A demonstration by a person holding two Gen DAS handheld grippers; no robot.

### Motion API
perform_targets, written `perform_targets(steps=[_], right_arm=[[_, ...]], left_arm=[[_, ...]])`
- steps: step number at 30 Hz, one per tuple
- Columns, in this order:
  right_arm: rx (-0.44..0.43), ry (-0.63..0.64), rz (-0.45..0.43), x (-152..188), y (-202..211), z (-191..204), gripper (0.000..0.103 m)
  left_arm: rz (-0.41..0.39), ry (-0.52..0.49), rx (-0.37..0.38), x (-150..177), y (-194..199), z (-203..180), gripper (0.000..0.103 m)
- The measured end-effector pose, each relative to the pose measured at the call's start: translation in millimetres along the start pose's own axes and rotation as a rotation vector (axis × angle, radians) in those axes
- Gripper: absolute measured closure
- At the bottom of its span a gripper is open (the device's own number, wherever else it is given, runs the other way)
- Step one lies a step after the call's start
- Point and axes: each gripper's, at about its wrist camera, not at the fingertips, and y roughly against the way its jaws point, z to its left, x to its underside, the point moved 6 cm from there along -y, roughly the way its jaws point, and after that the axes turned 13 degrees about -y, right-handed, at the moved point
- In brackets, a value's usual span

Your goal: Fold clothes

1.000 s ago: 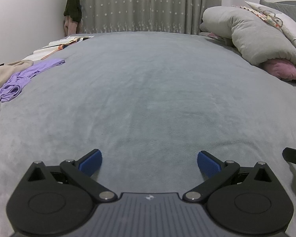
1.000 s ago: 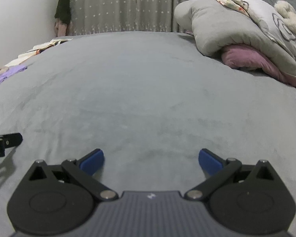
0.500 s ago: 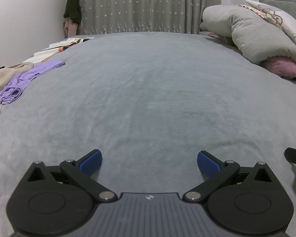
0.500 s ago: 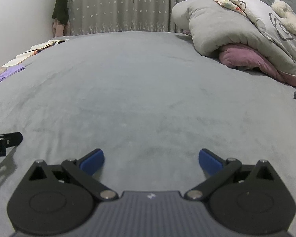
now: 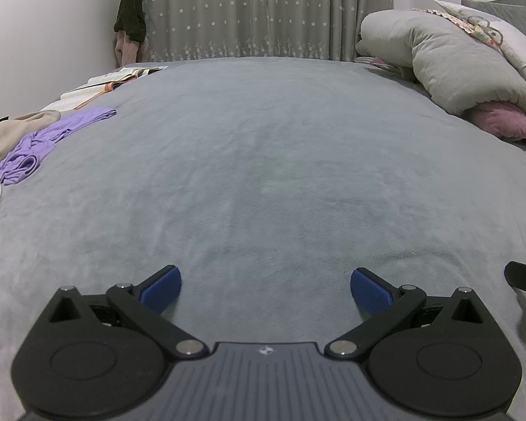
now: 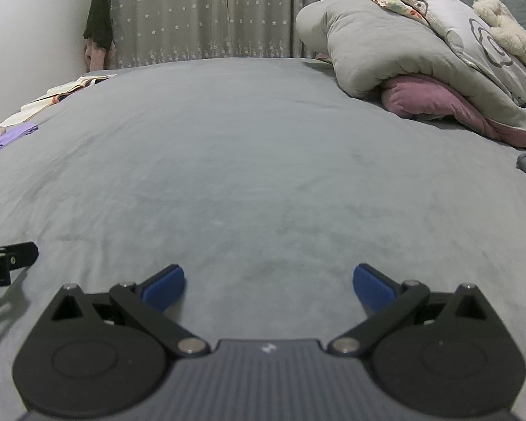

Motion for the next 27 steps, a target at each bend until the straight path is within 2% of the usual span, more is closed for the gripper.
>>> perform_targets(steps=[27], right_arm=[[0.005, 0.005, -0.002, 0.5, 0.0, 3.3, 0.0]], left_arm=[[0.0, 0.015, -0.02, -3.8, -0.7, -5.8, 0.0]])
